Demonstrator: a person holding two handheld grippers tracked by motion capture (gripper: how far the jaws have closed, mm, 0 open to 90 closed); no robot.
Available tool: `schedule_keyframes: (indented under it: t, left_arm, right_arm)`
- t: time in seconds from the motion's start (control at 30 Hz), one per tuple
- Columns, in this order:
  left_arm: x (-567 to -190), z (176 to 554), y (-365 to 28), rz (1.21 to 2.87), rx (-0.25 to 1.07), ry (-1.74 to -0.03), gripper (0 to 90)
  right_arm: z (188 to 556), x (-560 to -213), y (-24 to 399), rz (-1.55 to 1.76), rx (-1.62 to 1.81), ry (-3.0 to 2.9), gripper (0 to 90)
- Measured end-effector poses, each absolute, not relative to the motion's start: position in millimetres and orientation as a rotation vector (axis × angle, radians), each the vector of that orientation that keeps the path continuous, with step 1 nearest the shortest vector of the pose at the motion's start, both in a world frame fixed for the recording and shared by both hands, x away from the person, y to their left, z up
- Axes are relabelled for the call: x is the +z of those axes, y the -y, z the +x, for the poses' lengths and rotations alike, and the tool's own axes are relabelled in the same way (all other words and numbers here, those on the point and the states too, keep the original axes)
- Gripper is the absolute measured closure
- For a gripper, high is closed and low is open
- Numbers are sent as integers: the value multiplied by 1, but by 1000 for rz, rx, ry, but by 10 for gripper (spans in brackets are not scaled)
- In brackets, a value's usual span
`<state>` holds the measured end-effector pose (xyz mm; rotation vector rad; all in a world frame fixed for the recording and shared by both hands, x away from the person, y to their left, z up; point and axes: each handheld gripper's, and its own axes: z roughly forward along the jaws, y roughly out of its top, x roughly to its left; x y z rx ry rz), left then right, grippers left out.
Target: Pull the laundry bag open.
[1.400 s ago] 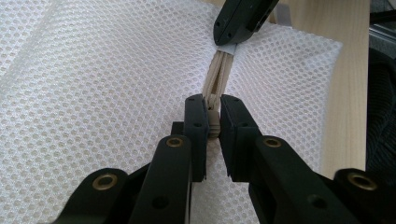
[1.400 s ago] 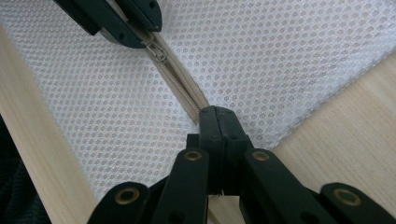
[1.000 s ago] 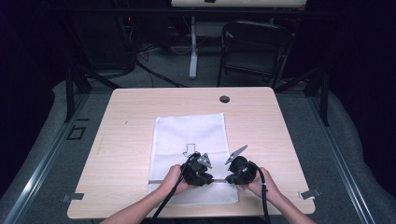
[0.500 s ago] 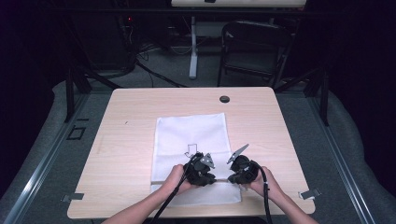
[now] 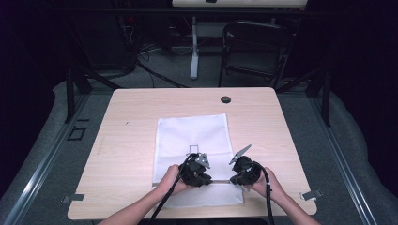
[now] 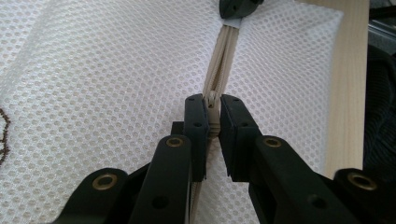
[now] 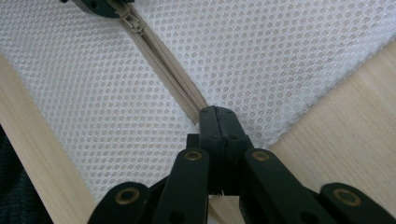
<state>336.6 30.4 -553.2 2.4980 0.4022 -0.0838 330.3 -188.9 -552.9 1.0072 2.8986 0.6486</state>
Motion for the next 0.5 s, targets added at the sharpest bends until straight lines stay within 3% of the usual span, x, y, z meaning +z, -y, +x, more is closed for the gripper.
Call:
schedule_keyframes:
  t: [0.5]
  left_arm:
    - [-555,340,-26,2506,-65,-381,816]
  right_arm:
    - [324,-551,190,1046,570,-2886,900]
